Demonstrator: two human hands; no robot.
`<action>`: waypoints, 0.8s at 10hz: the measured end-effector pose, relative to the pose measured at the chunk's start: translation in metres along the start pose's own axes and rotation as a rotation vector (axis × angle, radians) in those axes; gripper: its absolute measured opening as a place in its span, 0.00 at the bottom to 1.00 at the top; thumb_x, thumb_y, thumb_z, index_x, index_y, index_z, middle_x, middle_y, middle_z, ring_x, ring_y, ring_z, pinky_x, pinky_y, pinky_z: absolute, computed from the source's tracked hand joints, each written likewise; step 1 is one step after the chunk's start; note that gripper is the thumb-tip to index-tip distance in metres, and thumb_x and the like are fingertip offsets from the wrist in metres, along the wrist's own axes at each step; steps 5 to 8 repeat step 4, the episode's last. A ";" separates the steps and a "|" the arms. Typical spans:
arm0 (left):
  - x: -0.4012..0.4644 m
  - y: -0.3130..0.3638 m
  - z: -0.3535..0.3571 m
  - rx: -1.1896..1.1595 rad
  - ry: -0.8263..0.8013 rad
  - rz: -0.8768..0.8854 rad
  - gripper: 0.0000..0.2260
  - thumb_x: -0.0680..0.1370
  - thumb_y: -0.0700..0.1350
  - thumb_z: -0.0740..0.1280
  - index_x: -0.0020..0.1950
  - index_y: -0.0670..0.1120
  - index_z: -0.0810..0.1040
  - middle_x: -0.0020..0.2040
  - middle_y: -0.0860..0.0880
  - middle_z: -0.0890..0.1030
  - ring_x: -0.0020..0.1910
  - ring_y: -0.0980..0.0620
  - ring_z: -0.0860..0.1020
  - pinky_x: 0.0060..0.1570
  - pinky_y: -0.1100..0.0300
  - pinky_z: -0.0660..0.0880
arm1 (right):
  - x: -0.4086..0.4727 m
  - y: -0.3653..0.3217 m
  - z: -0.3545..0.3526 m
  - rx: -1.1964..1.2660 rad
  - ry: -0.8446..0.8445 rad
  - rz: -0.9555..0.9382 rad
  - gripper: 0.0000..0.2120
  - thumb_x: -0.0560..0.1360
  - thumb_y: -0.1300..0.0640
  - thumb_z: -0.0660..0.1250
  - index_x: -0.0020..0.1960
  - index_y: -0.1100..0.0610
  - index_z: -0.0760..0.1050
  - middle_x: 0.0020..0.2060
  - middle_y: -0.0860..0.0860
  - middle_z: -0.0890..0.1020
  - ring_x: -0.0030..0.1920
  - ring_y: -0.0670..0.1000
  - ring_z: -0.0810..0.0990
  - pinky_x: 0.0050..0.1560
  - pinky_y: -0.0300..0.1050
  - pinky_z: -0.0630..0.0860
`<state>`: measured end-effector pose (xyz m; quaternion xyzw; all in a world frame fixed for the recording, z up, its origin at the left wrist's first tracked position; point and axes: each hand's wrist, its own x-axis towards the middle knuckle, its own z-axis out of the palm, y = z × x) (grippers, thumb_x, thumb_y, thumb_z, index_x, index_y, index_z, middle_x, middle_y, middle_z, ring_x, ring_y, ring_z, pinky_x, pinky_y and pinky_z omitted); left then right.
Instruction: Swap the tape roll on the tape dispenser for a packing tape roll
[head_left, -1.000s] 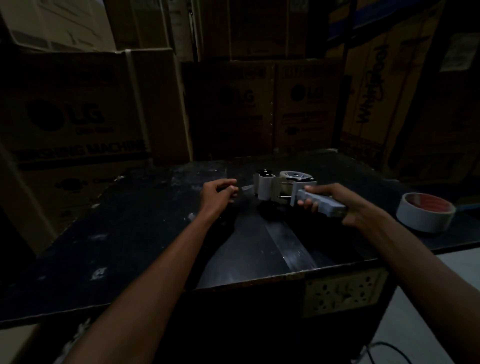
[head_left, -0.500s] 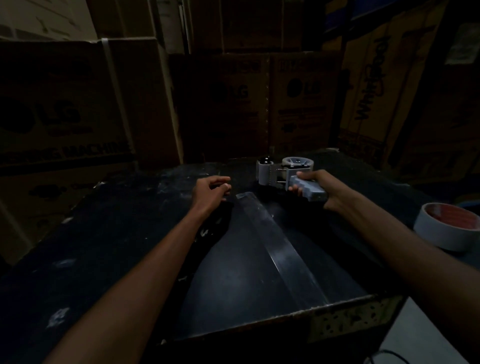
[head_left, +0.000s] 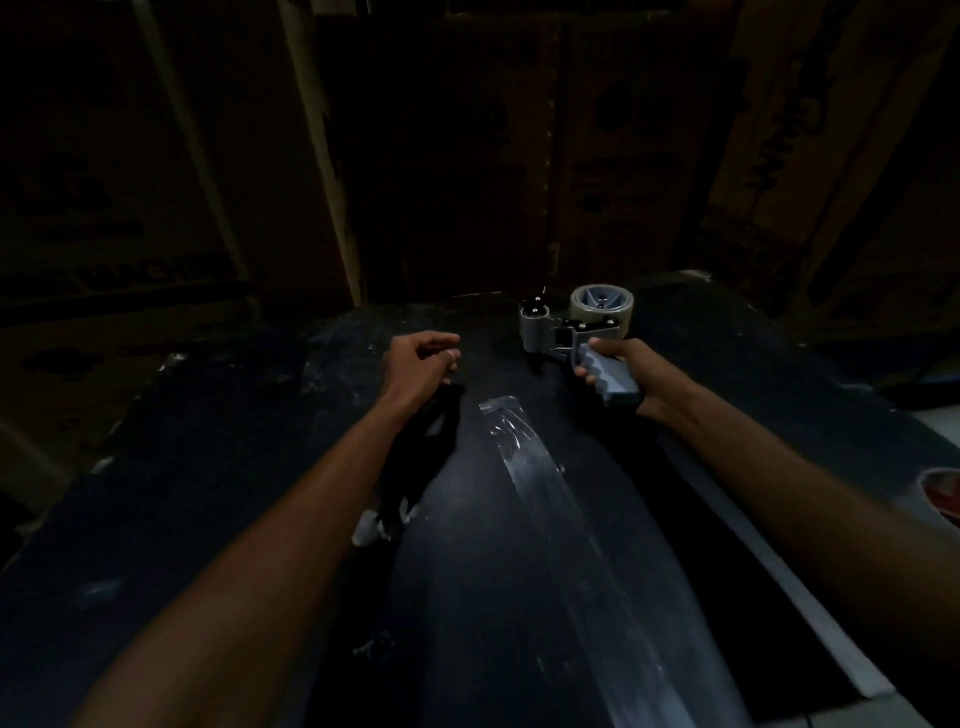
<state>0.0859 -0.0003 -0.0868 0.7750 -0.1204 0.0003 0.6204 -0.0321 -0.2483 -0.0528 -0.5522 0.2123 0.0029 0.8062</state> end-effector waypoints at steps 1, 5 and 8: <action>-0.011 0.010 -0.005 0.034 0.000 -0.043 0.09 0.76 0.34 0.69 0.52 0.45 0.82 0.45 0.43 0.84 0.39 0.50 0.81 0.38 0.58 0.78 | -0.005 -0.004 0.001 -0.023 0.044 0.069 0.14 0.80 0.55 0.65 0.60 0.63 0.73 0.42 0.59 0.80 0.39 0.53 0.81 0.37 0.44 0.83; -0.084 0.047 -0.032 0.423 -0.115 -0.156 0.11 0.74 0.40 0.69 0.55 0.48 0.84 0.49 0.51 0.85 0.47 0.53 0.82 0.54 0.60 0.78 | -0.064 -0.002 0.014 -0.209 0.125 0.365 0.34 0.69 0.36 0.72 0.60 0.62 0.71 0.51 0.62 0.81 0.47 0.58 0.84 0.42 0.51 0.81; -0.084 0.047 -0.032 0.423 -0.115 -0.156 0.11 0.74 0.40 0.69 0.55 0.48 0.84 0.49 0.51 0.85 0.47 0.53 0.82 0.54 0.60 0.78 | -0.064 -0.002 0.014 -0.209 0.125 0.365 0.34 0.69 0.36 0.72 0.60 0.62 0.71 0.51 0.62 0.81 0.47 0.58 0.84 0.42 0.51 0.81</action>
